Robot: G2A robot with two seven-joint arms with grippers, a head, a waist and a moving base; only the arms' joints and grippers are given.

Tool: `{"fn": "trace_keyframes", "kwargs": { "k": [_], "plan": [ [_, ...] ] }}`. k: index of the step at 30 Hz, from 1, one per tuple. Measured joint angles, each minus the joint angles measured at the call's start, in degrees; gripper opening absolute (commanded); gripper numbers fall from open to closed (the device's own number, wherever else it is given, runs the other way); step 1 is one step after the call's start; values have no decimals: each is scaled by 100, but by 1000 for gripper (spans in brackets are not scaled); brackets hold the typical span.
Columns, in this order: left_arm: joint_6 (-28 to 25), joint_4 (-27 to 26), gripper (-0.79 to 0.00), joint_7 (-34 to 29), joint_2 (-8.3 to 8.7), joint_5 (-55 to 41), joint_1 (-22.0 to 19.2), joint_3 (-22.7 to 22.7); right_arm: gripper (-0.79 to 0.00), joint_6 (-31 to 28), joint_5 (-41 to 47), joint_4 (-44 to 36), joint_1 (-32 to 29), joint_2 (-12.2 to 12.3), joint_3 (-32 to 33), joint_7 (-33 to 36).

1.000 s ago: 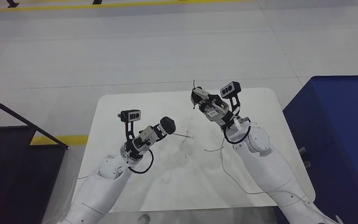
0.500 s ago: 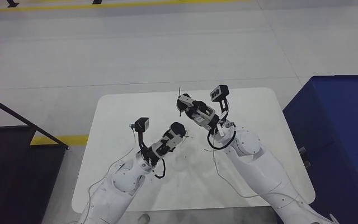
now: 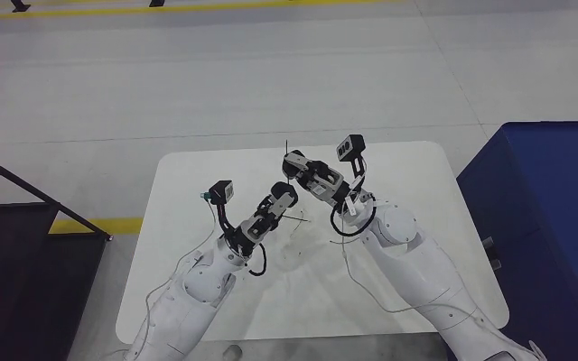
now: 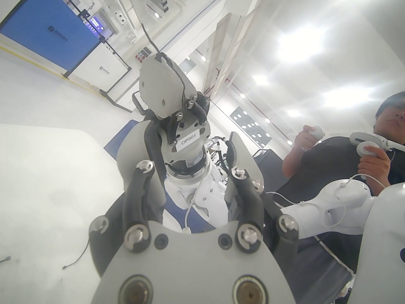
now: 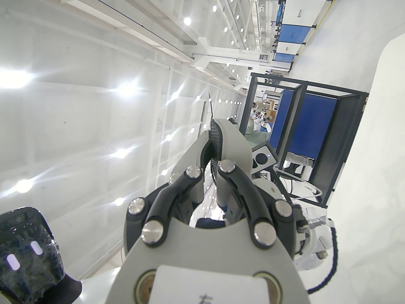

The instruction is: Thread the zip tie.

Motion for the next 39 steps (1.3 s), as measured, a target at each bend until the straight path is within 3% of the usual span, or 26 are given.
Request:
{"fn": "trace_keyframes", "kwargs": {
  "k": [9, 12, 16, 26, 27, 28, 33, 37, 39],
  "plan": [
    [88, -29, -465, 86, -69, 71, -54, -29, -785, 71, -3, 109, 93, -58, 68, 153],
    [121, -24, -563, 114, -94, 96, -87, -33, -785, 77, -30, 128, 110, -77, 77, 199],
    [106, 13, -785, 201, -131, 123, -110, -45, -785, 99, -41, 152, 127, -104, 92, 244],
    [52, 60, -785, 290, -201, 112, -116, -81, -785, 120, -57, 168, 147, -154, 173, 354],
    [46, 65, -785, 275, -205, 111, -118, -87, -336, 126, -50, 164, 144, -157, 189, 357],
    [49, 72, -785, 241, -208, 111, -120, -96, 0, 125, -17, 156, 139, -161, 223, 341],
    [38, 38, -785, -33, -183, -14, -109, -245, 0, 164, 109, 163, 144, -158, 379, 322],
    [-715, -195, -785, 446, -187, -497, 65, -483, 0, 163, 105, 163, 144, -158, 374, 322],
    [-778, -190, -785, 451, -188, -458, 65, -477, 0, 163, 104, 163, 144, -158, 373, 322]
  ]
}}
